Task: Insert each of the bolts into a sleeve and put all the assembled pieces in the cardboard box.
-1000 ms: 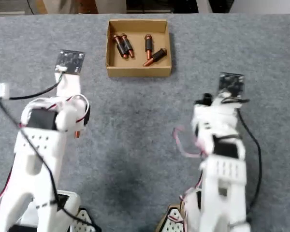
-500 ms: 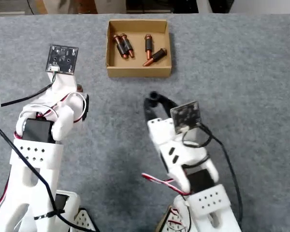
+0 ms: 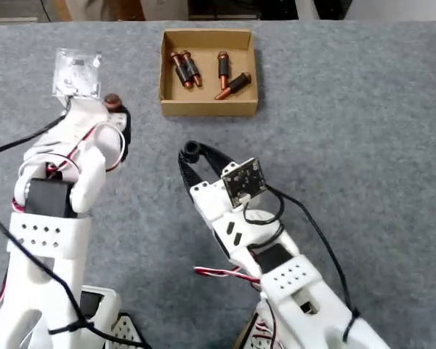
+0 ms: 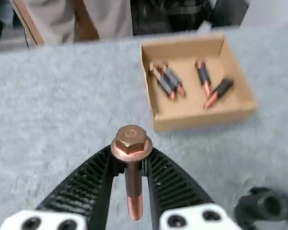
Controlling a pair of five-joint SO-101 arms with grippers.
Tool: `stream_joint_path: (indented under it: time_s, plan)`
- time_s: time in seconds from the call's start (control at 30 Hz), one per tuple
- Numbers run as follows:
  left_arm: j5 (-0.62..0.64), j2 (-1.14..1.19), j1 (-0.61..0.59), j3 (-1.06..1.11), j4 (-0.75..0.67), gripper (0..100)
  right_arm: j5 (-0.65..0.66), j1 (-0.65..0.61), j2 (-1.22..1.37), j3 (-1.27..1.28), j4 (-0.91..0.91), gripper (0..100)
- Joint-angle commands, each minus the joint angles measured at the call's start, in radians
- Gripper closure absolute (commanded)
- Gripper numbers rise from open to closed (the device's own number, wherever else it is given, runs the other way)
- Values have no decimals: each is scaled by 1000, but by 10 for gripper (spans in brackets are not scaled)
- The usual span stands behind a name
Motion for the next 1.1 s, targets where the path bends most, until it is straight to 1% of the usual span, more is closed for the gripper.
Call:
stream_joint_path:
  time_s: [0.0,0.1,0.3,0.33,0.57,1.07]
  plan:
    - [100,-35,44,-117,-26,981,-6,-13,94,-4,-133,997]
    - [144,-33,107,-141,-29,981,-8,-15,157,-1,-216,997]
    - [141,-33,210,-144,-29,981,-6,-27,148,127,-381,997]
    - [141,-33,218,-144,-29,981,-8,-22,140,130,-379,997]
    - [140,-33,227,-144,-29,981,-9,-16,12,130,-348,997]
    - [140,-33,235,-203,-28,981,-11,-27,-239,136,-78,997]
